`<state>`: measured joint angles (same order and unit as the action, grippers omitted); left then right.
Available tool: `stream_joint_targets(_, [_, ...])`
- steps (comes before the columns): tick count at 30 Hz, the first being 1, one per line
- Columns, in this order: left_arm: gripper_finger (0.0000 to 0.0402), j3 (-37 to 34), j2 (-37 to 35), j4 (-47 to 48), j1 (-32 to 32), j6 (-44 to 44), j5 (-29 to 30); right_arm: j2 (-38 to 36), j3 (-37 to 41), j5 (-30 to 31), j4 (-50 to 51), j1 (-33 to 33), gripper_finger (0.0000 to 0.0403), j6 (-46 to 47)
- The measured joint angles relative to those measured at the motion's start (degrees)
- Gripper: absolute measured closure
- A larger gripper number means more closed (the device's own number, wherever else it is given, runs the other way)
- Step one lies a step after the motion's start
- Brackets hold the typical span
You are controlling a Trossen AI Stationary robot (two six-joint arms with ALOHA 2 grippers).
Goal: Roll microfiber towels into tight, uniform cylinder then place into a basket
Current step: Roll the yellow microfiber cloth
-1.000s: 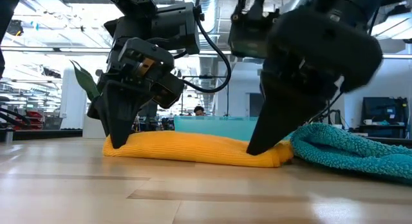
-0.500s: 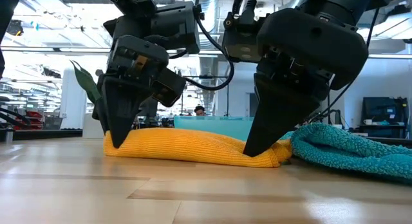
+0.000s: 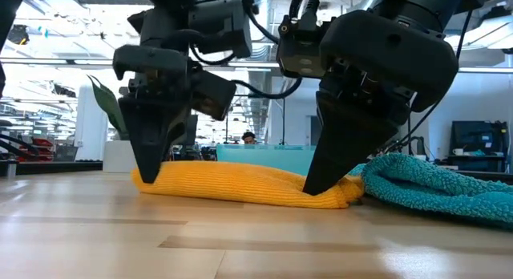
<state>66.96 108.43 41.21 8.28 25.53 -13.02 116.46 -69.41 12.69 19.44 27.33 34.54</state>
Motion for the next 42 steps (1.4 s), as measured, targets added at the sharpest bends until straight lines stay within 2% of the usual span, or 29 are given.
stream_joint_targets(9, [0.0264,8.3,0.2,16.1,6.7,-1.4,18.2,0.0,0.0,-0.1,-0.2,0.0,0.0344,0.0])
stream_joint_targets(14, [0.0264,10.8,0.1,19.8,12.4,0.6,22.1,0.0,0.0,-0.1,-0.3,0.0,0.0344,0.0])
stream_joint_targets(19, [0.0264,11.9,0.0,17.9,18.9,0.5,30.4,0.0,0.0,-0.2,-0.4,0.0,0.0344,0.0])
stream_joint_targets(23, [0.0264,10.1,0.0,10.5,23.2,-2.8,40.9,0.0,0.0,-0.2,-0.5,0.0,0.0344,0.0])
stream_joint_targets(25, [0.0264,8.6,0.0,6.7,24.5,-4.6,44.3,0.0,0.1,-0.2,-0.6,0.0,0.0344,0.0])
stream_joint_targets(29, [0.0264,5.8,-0.1,1.9,25.6,-5.3,47.3,0.0,0.1,-0.2,-0.7,0.0,0.0344,0.0])
stream_joint_targets(34, [0.0264,3.3,0.3,0.3,25.8,-6.4,47.6,0.0,0.1,-0.2,-0.8,0.0,0.0344,0.0])
stream_joint_targets(42, [0.0264,-2.6,0.4,-7.7,24.8,-8.9,48.3,0.1,0.1,-0.4,-1.8,0.0,0.0344,0.0])
